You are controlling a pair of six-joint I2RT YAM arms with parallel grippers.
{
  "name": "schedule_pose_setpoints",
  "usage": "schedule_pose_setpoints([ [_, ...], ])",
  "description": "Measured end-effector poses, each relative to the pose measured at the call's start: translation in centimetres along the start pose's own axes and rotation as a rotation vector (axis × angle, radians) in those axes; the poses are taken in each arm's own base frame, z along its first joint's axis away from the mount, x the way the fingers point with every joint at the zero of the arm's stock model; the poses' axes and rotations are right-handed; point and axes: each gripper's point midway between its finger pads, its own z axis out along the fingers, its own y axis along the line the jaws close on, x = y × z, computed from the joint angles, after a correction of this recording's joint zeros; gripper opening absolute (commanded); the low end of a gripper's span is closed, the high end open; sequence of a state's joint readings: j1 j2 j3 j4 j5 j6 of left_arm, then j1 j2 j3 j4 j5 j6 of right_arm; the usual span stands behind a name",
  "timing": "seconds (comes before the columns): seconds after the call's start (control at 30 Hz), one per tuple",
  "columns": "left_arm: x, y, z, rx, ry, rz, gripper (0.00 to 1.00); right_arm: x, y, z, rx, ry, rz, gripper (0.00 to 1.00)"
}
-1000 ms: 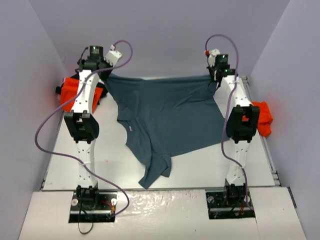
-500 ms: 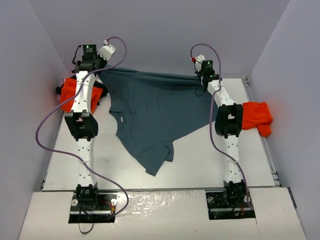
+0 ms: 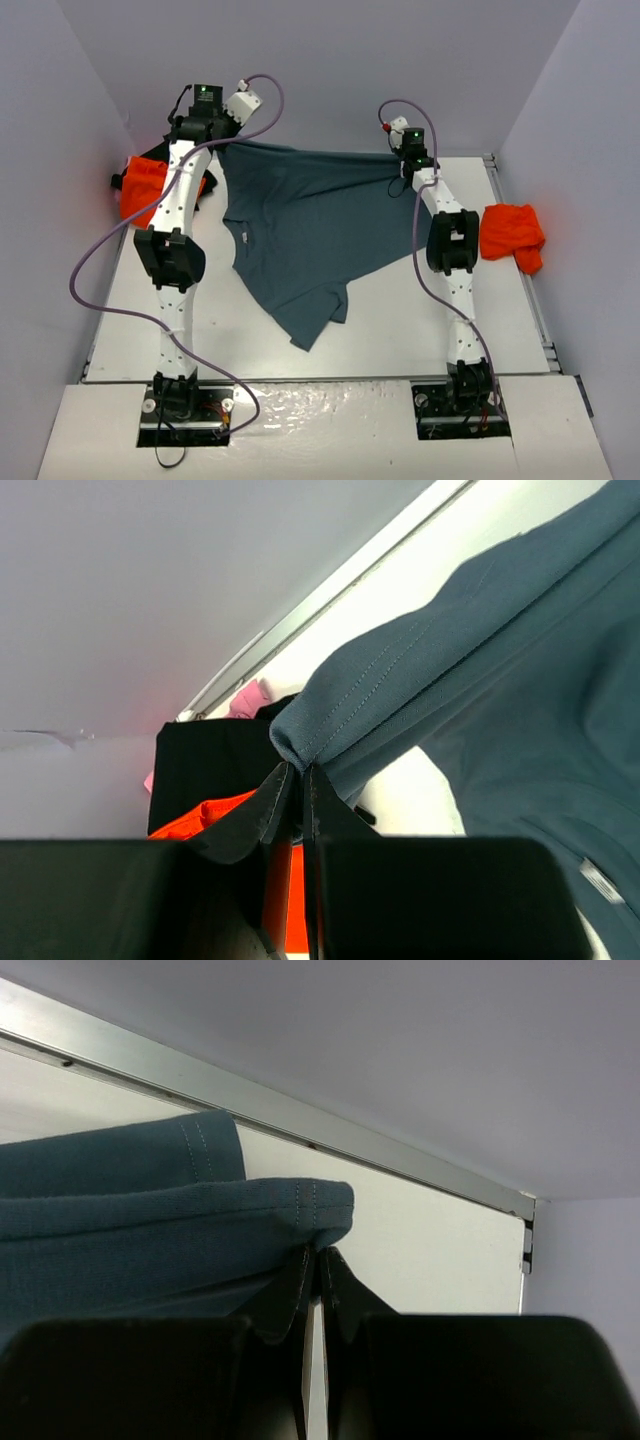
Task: Fold and stack the t-shirts
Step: Flatten out the tshirt
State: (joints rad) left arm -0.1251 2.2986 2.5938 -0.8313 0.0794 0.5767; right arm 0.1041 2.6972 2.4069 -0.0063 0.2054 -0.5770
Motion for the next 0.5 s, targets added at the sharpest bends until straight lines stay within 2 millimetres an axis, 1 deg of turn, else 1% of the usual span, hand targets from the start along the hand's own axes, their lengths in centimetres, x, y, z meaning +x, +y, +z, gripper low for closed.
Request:
schedule_pose_setpoints([
  [0.07, -0.8, -0.7, -0.9, 0.007, -0.010, 0.009, 0.00, 0.5, -0.8, 0.3, 0.011, 0.001, 0.008, 0.00],
  [0.13, -1.4, -1.0, -1.5, 0.011, -0.020, 0.004, 0.00, 1.9, -1.2, 0.5, 0.009, 0.021, 0.012, 0.00],
  [0.23, -1.5, -1.3, -1.7, 0.016, -0.019, -0.017, 0.00, 4.2, -1.3, 0.6, -0.017, 0.060, 0.022, 0.00],
  [0.3, -1.2, -1.6, -1.6, 0.023, -0.010, -0.036, 0.00, 5.1, -1.4, 0.1, -0.036, 0.081, 0.027, 0.00],
  [0.33, -1.0, -1.7, -1.7, 0.026, -0.003, -0.045, 0.00, 5.0, -1.6, -0.3, -0.039, 0.083, 0.029, 0.00],
  [0.4, -0.4, -1.8, -2.3, 0.027, 0.013, -0.062, 0.00, 4.4, -2.4, -1.9, -0.042, 0.084, 0.036, 0.00],
  [0.43, -0.2, -1.7, -2.8, 0.022, 0.018, -0.073, 0.00, 3.7, -3.1, -2.9, -0.039, 0.076, 0.043, 0.00],
  [0.5, -0.2, -0.9, -4.5, 0.000, 0.013, -0.097, 0.00, 1.7, -5.4, -5.8, -0.026, 0.042, 0.072, 0.00],
])
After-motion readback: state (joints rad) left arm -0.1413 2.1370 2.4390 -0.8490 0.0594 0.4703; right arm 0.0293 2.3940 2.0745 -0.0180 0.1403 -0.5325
